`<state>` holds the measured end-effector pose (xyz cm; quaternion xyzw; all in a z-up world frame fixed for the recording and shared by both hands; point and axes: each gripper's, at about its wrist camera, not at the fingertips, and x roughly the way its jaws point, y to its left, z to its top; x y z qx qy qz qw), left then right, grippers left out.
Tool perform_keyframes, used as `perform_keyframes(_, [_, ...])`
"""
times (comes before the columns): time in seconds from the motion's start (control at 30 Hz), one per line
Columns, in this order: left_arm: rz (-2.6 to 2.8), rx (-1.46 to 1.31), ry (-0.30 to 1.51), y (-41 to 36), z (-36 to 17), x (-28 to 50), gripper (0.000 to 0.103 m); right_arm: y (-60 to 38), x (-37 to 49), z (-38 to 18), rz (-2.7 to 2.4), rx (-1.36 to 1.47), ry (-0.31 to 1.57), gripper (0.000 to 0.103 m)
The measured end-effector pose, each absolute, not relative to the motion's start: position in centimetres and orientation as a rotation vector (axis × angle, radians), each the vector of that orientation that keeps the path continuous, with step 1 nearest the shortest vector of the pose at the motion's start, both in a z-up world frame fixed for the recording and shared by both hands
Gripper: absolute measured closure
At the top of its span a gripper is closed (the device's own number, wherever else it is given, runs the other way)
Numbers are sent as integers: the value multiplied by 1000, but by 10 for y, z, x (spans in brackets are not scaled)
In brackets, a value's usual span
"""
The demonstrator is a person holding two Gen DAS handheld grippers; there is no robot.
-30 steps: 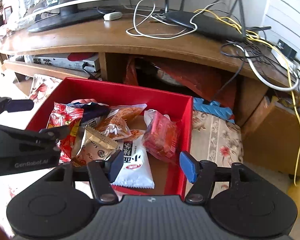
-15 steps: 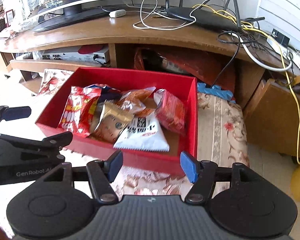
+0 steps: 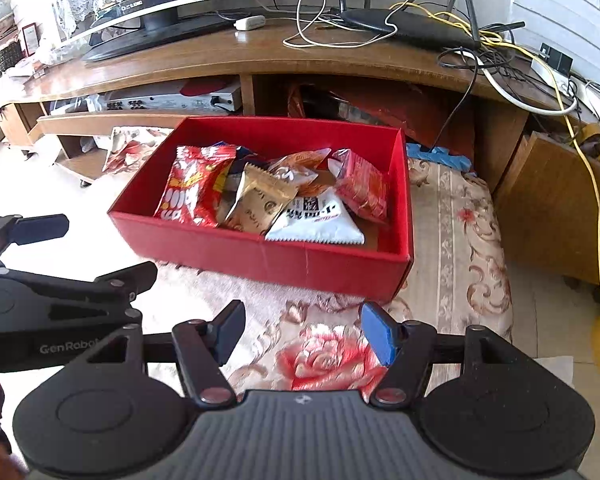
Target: Organize snacks
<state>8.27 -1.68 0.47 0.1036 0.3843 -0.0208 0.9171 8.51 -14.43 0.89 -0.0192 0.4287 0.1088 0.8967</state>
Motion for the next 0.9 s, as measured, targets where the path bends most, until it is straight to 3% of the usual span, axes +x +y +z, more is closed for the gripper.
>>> perform_keyframes(0.67, [-7, 222, 753, -15, 12, 29, 10, -138, 32, 19, 263, -62, 854, 40])
perform_keyframes(0.9, [-33, 163, 792, -11, 9, 26, 15, -138, 25, 18, 277, -68, 855, 41])
